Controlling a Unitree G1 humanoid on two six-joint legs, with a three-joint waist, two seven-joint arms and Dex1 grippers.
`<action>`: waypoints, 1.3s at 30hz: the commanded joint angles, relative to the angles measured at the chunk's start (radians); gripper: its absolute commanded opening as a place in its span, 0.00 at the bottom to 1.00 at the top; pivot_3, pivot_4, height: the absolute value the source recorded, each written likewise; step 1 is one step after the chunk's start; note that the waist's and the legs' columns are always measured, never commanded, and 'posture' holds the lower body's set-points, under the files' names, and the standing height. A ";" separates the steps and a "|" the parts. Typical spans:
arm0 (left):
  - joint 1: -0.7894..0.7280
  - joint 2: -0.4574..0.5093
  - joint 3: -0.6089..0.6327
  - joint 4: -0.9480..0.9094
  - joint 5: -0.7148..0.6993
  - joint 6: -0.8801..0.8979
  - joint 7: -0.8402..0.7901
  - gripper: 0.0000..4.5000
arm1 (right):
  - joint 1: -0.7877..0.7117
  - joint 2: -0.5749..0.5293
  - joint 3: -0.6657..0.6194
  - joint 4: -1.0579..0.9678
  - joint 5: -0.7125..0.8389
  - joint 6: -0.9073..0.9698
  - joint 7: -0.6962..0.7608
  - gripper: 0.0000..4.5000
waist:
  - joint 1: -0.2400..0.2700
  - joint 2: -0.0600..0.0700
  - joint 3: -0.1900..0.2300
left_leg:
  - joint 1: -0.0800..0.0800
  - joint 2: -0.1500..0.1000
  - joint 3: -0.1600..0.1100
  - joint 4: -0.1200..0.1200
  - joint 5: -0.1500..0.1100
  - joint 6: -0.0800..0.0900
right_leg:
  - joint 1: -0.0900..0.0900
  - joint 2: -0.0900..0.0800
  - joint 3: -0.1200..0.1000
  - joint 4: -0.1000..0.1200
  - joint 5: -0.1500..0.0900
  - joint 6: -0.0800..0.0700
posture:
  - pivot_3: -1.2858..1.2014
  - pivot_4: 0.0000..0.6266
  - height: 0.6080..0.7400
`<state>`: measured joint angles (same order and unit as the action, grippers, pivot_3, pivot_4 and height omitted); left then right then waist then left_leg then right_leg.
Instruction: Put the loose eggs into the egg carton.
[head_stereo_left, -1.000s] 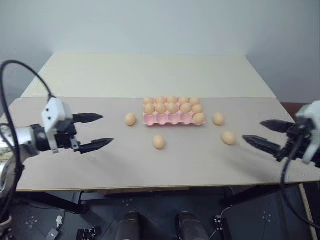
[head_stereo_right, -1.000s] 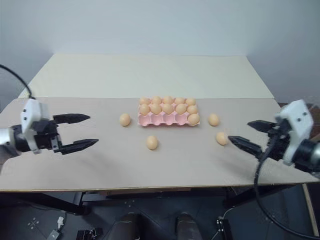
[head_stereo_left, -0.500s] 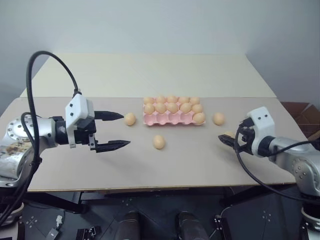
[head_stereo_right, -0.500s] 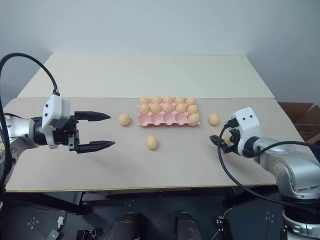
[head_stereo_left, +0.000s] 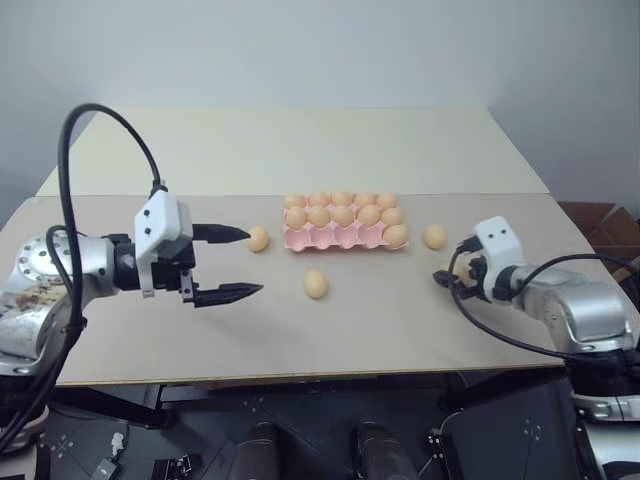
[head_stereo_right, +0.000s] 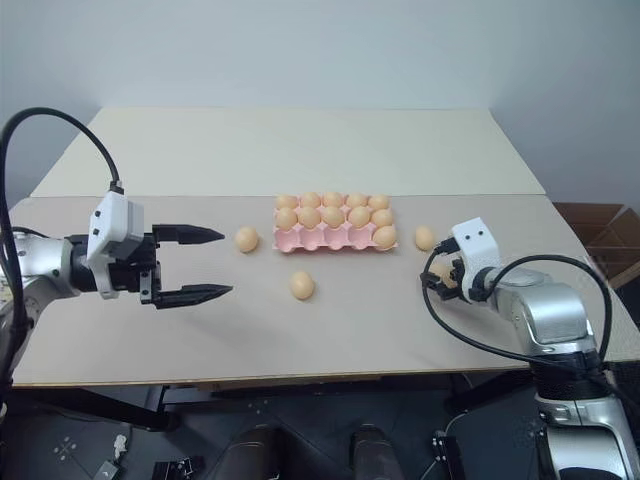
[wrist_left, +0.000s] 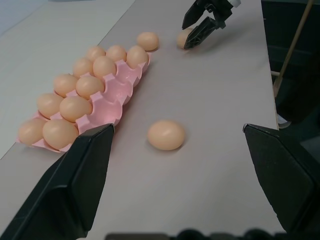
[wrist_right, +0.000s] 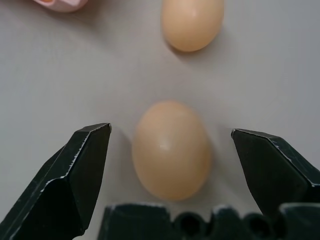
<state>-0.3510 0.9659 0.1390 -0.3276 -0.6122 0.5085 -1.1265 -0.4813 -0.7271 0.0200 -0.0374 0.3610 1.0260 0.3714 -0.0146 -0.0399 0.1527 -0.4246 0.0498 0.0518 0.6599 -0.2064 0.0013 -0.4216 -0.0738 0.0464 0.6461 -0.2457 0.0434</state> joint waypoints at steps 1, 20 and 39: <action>0.007 0.013 0.037 -0.009 0.006 -0.011 0.002 1.00 | -0.033 0.003 0.007 0.021 -0.046 -0.044 0.014 1.00 | 0.000 0.000 0.000 | 0.000 0.000 0.000 0.000 0.000 0.000 | 0.000 0.000 0.000 0.000 0.000 0.000 | 0.52 0.24 1.00; 0.247 0.054 0.220 0.014 0.060 -0.015 0.021 1.00 | -0.131 0.206 -0.068 -0.269 -0.012 0.036 -0.036 0.40 | -0.008 0.001 0.000 | 0.001 0.002 0.000 0.000 0.000 0.000 | -0.001 0.000 0.000 0.000 0.000 0.000 | 0.52 0.24 1.00; 0.182 0.041 0.189 -0.036 0.002 0.030 0.023 1.00 | -0.278 0.471 0.081 0.158 -0.236 -0.319 -0.131 0.40 | -0.008 0.001 0.001 | -0.001 0.001 0.000 -0.001 0.000 0.000 | -0.002 0.000 -0.002 0.001 0.000 -0.001 | 0.52 0.24 1.00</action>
<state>-0.1520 1.0002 0.3233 -0.3387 -0.5933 0.5410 -1.1050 -0.7325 -0.2605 0.1294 0.1316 0.1206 0.7307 0.2321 -0.0224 -0.0389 0.1534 -0.4254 0.0507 0.0516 0.6591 -0.2064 0.0012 -0.4237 -0.0740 0.0445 0.6475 -0.2453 0.0427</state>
